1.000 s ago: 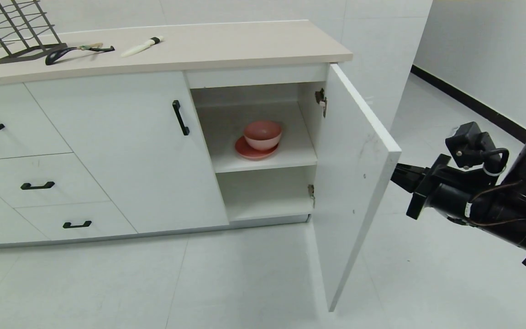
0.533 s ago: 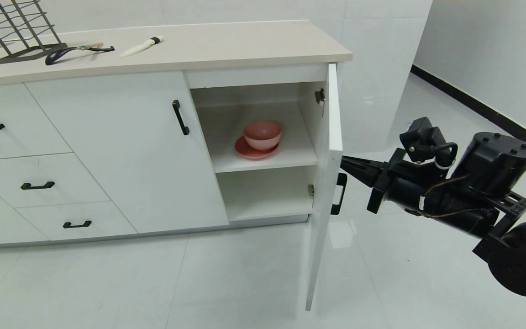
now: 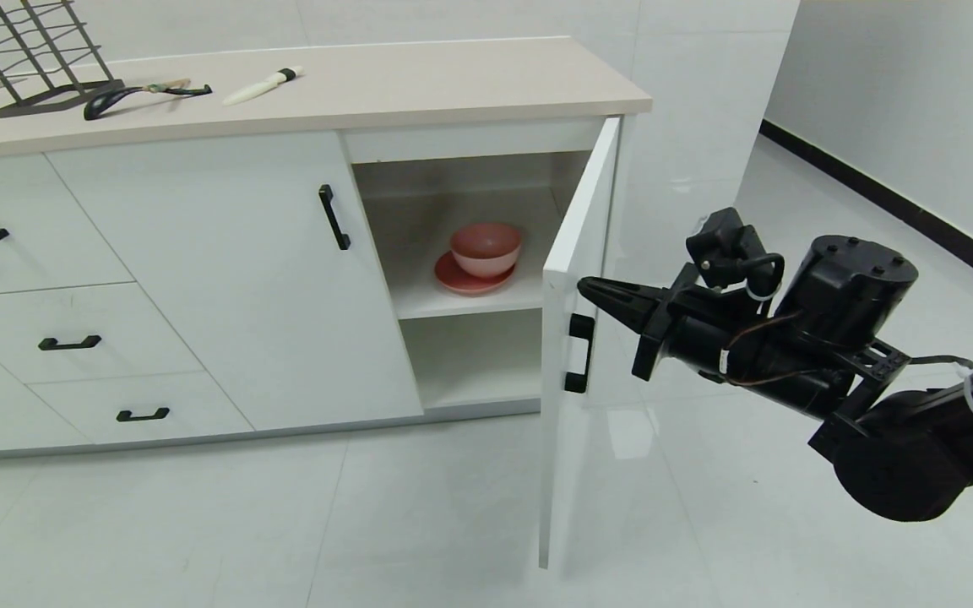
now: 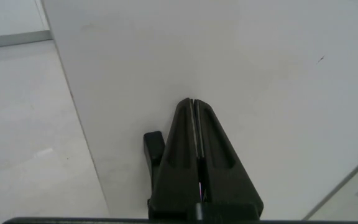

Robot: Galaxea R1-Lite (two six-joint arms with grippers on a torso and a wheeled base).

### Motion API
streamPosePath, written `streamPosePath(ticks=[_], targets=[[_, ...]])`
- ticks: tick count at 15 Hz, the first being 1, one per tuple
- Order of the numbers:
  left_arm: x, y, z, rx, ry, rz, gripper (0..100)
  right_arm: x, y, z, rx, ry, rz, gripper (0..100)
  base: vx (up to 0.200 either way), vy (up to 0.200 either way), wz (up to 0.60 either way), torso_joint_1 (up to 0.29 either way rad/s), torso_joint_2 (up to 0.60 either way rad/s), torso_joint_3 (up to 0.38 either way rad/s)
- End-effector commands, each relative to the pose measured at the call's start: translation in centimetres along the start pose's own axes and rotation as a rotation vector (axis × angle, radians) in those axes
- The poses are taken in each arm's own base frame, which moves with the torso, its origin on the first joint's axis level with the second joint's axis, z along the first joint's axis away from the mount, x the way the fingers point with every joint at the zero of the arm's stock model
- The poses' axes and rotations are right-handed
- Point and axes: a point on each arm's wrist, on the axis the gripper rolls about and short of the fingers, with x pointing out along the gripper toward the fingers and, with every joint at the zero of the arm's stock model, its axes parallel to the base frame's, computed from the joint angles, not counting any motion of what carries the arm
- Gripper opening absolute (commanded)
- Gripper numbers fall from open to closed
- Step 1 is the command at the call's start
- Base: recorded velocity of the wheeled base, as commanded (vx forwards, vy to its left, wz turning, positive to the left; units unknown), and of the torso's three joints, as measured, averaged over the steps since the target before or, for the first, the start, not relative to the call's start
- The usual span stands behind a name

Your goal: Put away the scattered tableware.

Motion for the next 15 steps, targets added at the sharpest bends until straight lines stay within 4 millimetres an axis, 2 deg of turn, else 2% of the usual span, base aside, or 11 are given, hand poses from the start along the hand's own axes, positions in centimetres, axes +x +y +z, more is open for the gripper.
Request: streamPosePath(ticks=[1, 8, 15], targets=[[0.0, 0.0, 0.0, 0.0, 0.001, 0.0, 100, 1.0, 0.0, -0.5, -0.001, -0.006, 0.008, 0, 0.0, 0.0, 0.0, 0.0, 0.0, 0.0], [0.0, 0.0, 0.0, -0.006, 0.001, 0.0, 100, 4.3, 0.7, -1.3, -0.01, -0.063, 0.046, 0, 0.0, 0.0, 0.0, 0.0, 0.0, 0.0], [0.0, 0.0, 0.0, -0.006, 0.001, 0.0, 100, 7.7, -0.1, -3.3, -0.025, -0.111, 0.042, 0, 0.0, 0.0, 0.0, 0.0, 0.0, 0.0]])
